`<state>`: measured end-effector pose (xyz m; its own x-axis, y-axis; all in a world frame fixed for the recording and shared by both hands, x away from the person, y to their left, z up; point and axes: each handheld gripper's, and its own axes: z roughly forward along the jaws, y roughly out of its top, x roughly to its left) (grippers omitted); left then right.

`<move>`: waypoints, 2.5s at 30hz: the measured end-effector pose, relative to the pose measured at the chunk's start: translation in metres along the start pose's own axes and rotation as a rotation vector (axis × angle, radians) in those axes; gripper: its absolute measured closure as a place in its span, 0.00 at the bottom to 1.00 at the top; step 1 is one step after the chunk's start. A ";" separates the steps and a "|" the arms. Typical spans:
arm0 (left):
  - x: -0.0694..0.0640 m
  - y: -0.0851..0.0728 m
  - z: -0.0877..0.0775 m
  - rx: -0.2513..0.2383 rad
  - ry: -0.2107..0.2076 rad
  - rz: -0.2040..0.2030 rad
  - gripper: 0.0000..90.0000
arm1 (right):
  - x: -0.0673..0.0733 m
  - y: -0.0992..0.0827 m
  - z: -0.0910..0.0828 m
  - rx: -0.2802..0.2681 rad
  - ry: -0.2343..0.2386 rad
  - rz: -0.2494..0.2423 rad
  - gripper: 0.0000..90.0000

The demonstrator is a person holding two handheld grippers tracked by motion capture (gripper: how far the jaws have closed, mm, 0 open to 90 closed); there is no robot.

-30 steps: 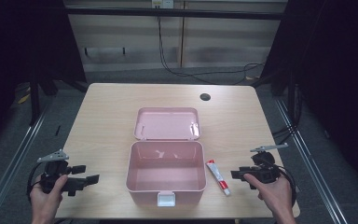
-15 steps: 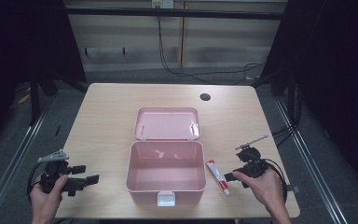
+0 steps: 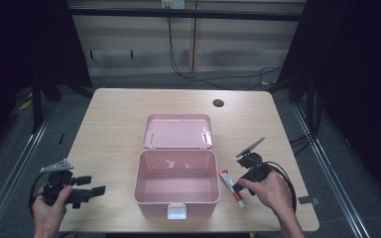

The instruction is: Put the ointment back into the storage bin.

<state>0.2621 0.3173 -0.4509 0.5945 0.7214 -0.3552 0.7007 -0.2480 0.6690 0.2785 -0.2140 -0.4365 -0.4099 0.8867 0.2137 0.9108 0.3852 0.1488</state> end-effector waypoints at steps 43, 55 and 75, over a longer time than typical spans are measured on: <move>0.000 0.000 0.000 0.014 -0.010 0.000 0.20 | 0.018 0.020 0.037 0.135 -0.132 -0.051 0.79; 0.000 -0.001 0.000 0.011 -0.012 0.001 0.20 | 0.015 0.016 0.029 0.127 -0.094 -0.079 0.80; 0.000 -0.001 -0.001 0.004 -0.006 -0.007 0.20 | 0.001 -0.003 -0.001 0.110 -0.067 -0.125 0.80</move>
<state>0.2610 0.3180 -0.4509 0.5921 0.7191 -0.3638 0.7062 -0.2456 0.6640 0.2752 -0.2151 -0.4355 -0.5196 0.8437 0.1349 0.8542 0.5160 0.0632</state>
